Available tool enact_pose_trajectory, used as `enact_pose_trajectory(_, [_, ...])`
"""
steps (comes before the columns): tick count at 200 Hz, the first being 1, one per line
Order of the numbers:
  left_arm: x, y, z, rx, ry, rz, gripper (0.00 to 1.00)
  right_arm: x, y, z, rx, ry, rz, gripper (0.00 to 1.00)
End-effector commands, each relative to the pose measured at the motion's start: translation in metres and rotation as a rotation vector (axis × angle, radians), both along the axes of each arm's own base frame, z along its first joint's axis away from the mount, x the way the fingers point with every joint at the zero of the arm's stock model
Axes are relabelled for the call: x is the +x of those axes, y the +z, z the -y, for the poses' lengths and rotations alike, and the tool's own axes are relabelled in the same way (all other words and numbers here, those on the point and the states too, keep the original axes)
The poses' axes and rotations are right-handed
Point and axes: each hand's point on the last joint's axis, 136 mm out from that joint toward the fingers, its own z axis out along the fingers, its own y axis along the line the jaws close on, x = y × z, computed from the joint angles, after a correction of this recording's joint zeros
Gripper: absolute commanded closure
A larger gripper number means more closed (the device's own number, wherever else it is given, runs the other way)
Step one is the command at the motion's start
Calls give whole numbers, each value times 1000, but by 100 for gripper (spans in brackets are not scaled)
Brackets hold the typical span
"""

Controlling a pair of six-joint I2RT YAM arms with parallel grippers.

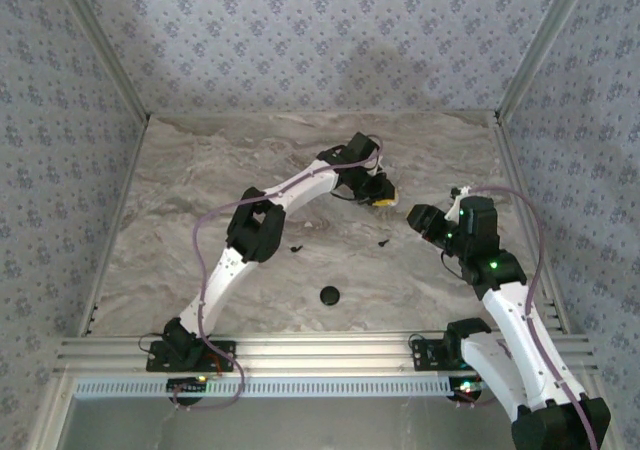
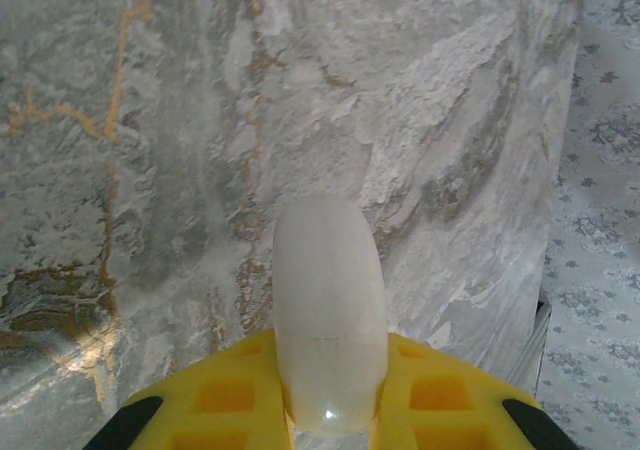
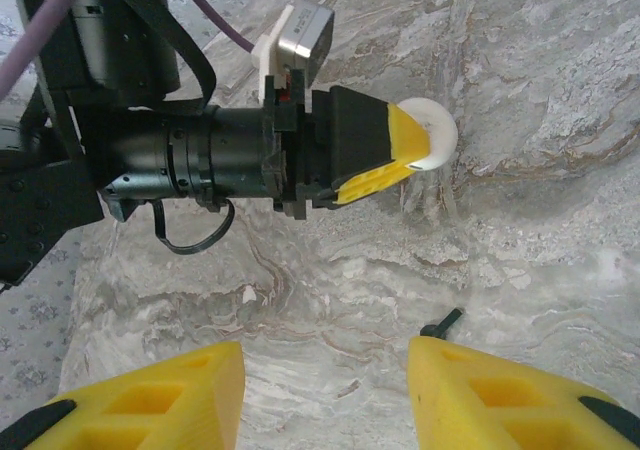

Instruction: Insert the wireless bluetooth earbuds into the charging case

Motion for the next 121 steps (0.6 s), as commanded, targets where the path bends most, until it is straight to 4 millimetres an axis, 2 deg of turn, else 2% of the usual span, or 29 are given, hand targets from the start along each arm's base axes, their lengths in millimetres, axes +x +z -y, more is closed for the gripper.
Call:
enact_pose_trajectory(1, [-9, -2, 4, 6, -11, -40, 91, -1, -3, 4, 1, -28, -10, 51])
enact_pose_trajectory(38, [-13, -16, -1, 50, -15, -52, 89, -2, -3, 5, 2, -29, -10, 51])
enact_pose_trajectory(74, [-14, -22, -8, 96, -15, -42, 80, -2, -4, 5, 5, -29, -12, 51])
enact_pose_trajectory(121, [-10, -12, -16, 141, -21, 10, 69, -2, -1, 5, 6, -29, -7, 51])
